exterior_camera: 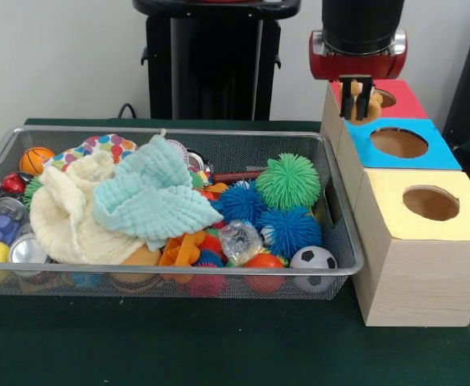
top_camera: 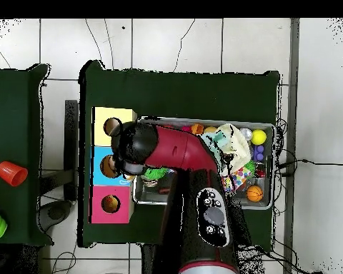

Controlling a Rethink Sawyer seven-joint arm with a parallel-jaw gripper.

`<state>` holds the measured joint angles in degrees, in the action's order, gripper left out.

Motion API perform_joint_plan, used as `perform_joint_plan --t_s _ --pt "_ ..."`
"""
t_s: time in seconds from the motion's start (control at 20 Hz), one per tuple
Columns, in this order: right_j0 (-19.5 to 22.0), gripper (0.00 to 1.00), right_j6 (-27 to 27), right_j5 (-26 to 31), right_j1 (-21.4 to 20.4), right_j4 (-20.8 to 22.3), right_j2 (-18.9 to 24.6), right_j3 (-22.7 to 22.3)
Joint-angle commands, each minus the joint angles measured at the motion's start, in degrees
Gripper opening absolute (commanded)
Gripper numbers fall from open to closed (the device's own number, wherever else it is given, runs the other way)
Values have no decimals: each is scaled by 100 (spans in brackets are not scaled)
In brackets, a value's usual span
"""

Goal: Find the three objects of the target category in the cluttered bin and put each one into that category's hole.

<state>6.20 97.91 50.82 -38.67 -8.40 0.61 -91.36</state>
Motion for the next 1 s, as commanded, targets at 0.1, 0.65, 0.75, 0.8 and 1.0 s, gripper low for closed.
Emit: perform_joint_plan --t_s 0.1,0.65,0.75,0.8,1.0 --pt "242 0 419 -1549 -129 188 303 -1736" --pt "125 0 492 -2026 -54 179 462 -2045" --pt "-47 0 634 -1973 -64 201 349 -2028" --pt "-63 0 634 -1875 -36 194 339 -1976" --pt "-5 0 582 -1505 68 68 429 -1823"
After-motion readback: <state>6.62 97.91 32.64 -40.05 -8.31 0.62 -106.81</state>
